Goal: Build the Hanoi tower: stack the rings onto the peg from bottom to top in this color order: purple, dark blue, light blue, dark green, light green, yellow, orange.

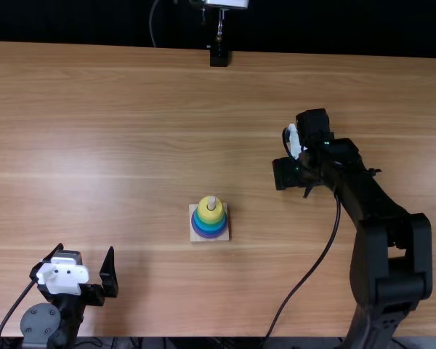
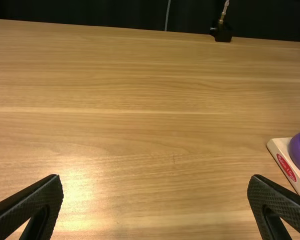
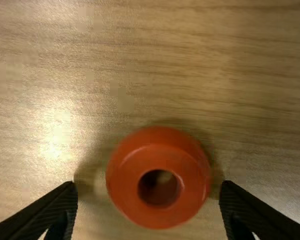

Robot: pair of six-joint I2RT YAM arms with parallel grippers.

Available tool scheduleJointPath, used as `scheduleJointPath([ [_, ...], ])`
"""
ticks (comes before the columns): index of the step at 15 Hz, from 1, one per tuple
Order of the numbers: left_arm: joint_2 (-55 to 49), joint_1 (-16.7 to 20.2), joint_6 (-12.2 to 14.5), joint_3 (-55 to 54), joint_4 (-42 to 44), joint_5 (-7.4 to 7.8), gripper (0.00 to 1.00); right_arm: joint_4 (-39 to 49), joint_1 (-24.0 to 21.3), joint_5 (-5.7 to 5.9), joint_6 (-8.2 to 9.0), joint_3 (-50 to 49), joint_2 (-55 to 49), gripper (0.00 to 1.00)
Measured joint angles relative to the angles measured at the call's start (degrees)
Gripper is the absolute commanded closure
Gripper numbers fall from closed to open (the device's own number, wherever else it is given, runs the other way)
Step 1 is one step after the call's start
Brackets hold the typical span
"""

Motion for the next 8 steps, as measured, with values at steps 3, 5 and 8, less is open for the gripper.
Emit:
scheduleJointPath([
  [3,0.0,0.0,0.04,0.0,0.02,-0.02,0.0,0.04,0.0,0.02,0.04,1.14,0.76,0.0],
  [5,0.0,0.0,0.02,0.0,0.0,-0.02,0.0,0.04,-0.02,0.02,0.0,1.44,0.96,0.0],
  [8,0.0,0.0,0.02,0.0,0.0,-0.04,0.0,0.02,0.0,0.02,0.04,1.46,0.96,0.16],
])
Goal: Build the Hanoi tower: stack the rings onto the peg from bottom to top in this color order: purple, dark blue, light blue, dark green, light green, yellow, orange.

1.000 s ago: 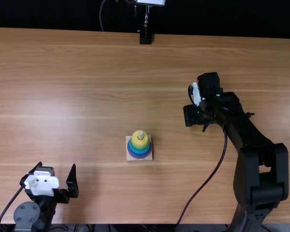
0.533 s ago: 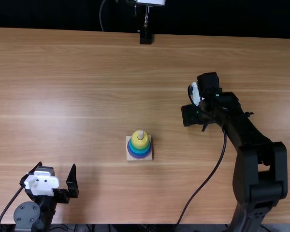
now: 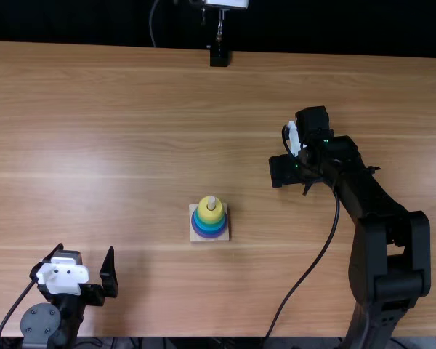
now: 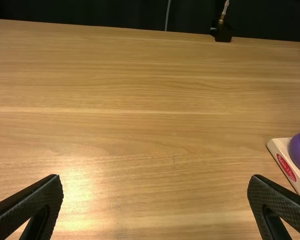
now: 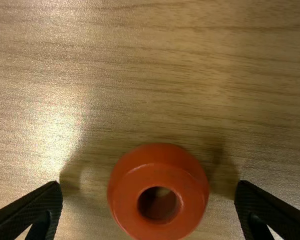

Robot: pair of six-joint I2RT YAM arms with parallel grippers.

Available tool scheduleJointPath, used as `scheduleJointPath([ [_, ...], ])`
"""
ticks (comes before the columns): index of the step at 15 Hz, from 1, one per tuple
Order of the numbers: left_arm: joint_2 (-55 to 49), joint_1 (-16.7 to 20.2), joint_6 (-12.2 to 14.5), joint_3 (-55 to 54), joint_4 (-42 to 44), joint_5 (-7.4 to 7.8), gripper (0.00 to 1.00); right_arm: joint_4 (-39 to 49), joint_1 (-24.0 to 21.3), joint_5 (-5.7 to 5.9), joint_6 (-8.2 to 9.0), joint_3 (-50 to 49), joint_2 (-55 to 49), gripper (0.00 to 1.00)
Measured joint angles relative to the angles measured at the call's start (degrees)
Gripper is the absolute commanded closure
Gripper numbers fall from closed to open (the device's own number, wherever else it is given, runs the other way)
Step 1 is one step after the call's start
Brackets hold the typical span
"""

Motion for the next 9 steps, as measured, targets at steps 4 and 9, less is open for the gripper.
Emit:
scheduleJointPath([
  [4,0.02,0.0,0.02,0.0,0.0,0.02,0.0,-0.07,0.0,0.0,0.02,0.02,0.0,0.61],
  [9,0.0,-0.02,0.04,0.0,0.0,0.02,0.0,-0.2,0.0,-0.02,0.04,0.02,0.0,0.99],
])
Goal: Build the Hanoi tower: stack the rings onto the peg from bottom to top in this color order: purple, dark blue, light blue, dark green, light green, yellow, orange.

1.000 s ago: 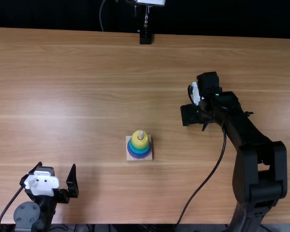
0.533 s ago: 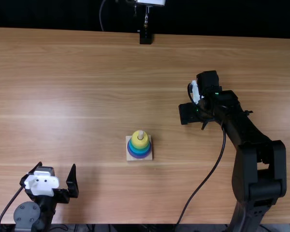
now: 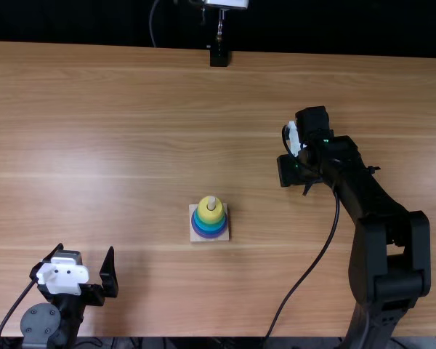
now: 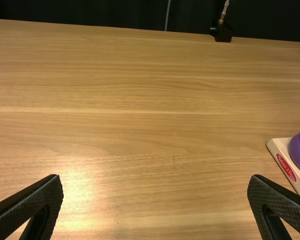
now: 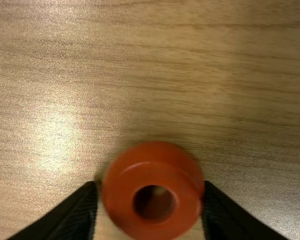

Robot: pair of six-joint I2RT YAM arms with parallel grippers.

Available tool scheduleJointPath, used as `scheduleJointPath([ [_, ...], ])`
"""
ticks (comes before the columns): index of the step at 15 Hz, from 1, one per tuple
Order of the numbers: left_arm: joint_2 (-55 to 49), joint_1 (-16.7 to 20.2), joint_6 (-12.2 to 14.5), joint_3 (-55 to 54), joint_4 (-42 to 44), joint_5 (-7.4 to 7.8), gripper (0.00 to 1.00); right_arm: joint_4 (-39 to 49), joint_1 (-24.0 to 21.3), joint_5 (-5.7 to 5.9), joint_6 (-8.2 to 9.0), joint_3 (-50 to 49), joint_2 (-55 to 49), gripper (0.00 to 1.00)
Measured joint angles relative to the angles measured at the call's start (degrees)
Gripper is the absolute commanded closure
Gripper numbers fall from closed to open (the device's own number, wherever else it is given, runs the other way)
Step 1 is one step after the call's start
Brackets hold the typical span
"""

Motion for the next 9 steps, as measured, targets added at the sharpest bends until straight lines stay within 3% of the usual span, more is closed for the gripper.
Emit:
scheduleJointPath([
  [7,0.0,0.02,-0.04,0.0,0.0,0.0,0.0,-1.09,-0.02,-0.22,-0.17,0.0,-0.11,1.0],
  [9,0.0,0.02,-0.04,0.0,0.0,0.0,0.0,-4.85,0.55,-0.22,-1.64,0.0,-2.82,1.0],
])
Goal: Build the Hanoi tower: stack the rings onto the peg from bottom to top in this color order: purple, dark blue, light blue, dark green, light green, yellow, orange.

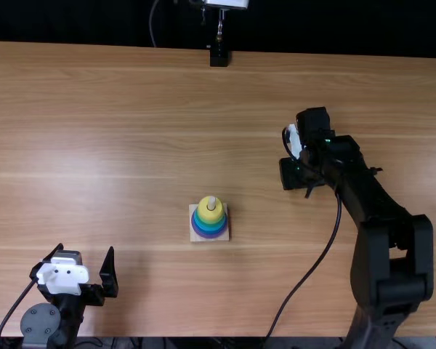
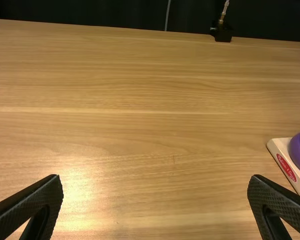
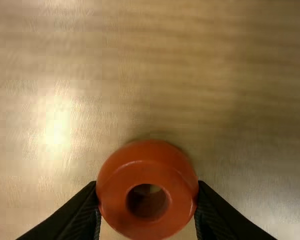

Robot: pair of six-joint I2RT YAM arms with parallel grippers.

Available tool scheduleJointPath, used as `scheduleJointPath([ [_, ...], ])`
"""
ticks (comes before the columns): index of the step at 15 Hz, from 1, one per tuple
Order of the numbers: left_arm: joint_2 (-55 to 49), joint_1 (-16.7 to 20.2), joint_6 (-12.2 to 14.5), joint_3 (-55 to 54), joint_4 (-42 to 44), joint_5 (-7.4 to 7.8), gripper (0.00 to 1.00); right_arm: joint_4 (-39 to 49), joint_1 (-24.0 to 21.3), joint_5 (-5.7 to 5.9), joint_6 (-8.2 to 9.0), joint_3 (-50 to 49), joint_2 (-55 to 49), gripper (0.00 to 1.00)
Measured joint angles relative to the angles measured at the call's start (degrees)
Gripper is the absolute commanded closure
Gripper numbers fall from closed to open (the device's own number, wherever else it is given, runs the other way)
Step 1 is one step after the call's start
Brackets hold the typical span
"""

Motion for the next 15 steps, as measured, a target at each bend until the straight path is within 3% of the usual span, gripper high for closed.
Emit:
scheduleJointPath([
  [3,0.0,0.0,0.0,0.0,0.02,0.0,0.0,-7.72,3.96,0.0,-1.4,2.91,-6.82,1.0],
  [10,0.02,-0.02,0.0,0.0,0.0,0.0,0.0,-22.67,17.44,-0.07,-1.46,13.79,-11.63,1.0],
  [15,0.0,0.0,0.0,0.0,0.0,0.0,0.0,-27.19,20.02,-0.15,-1.25,20.85,-12.2,1.0],
])
